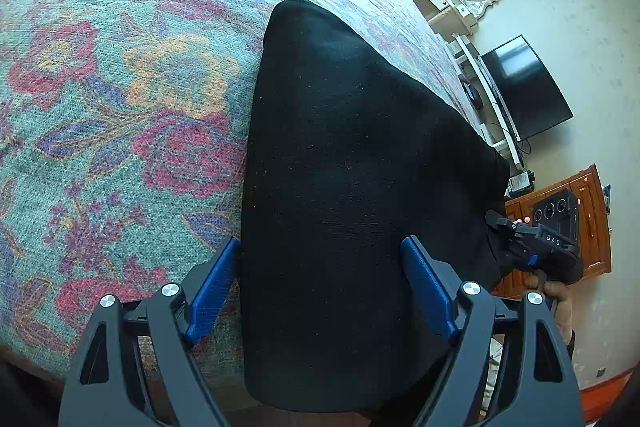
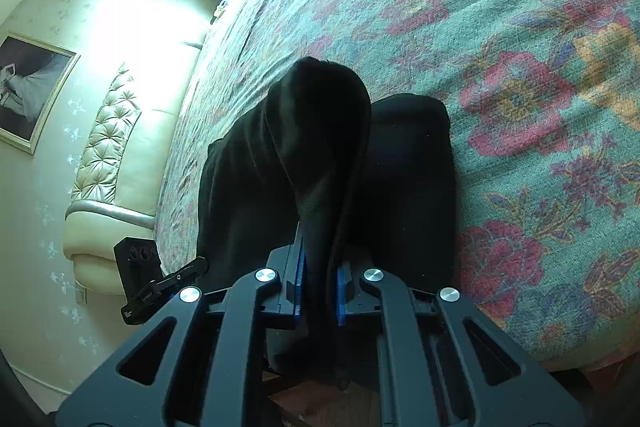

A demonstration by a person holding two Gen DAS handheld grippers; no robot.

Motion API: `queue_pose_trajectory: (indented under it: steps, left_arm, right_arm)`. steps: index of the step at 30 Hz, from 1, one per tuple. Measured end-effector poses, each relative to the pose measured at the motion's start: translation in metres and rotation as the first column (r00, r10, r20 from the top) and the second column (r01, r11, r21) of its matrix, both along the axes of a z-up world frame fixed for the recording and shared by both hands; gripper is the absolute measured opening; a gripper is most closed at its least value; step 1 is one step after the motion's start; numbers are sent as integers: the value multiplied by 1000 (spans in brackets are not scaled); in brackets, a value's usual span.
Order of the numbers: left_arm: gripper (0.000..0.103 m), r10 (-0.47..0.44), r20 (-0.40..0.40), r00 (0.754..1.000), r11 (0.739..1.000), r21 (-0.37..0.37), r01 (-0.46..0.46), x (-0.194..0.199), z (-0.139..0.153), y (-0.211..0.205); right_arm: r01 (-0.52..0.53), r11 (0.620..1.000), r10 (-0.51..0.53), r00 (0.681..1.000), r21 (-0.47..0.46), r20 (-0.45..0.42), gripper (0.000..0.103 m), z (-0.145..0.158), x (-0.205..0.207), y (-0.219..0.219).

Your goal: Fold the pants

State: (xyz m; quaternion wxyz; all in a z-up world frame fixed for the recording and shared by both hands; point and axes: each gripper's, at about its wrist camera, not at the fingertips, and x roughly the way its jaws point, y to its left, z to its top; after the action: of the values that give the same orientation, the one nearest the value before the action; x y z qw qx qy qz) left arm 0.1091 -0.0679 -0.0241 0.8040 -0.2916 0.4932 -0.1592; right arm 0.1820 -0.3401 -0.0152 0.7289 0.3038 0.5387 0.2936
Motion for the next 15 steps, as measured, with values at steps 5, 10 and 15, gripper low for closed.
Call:
queue_pose_trajectory:
  steps: [5, 10, 15]
  left_arm:
    - [82, -18, -1, 1000, 1000, 21, 18, 2, -5, -5]
    - [82, -11, -5, 1000, 1000, -1, 11, 0, 2, 2]
    - [82, 20, -35, 999, 996, -88, -23, -12, -4, 27]
  right_arm:
    - [17, 1000, -16, 999, 17, -28, 10, -16, 2, -11]
    - [69, 995, -69, 998, 69, -9, 58, 0, -7, -36]
    - [104, 995, -104, 994, -1, -17, 85, -5, -22, -61]
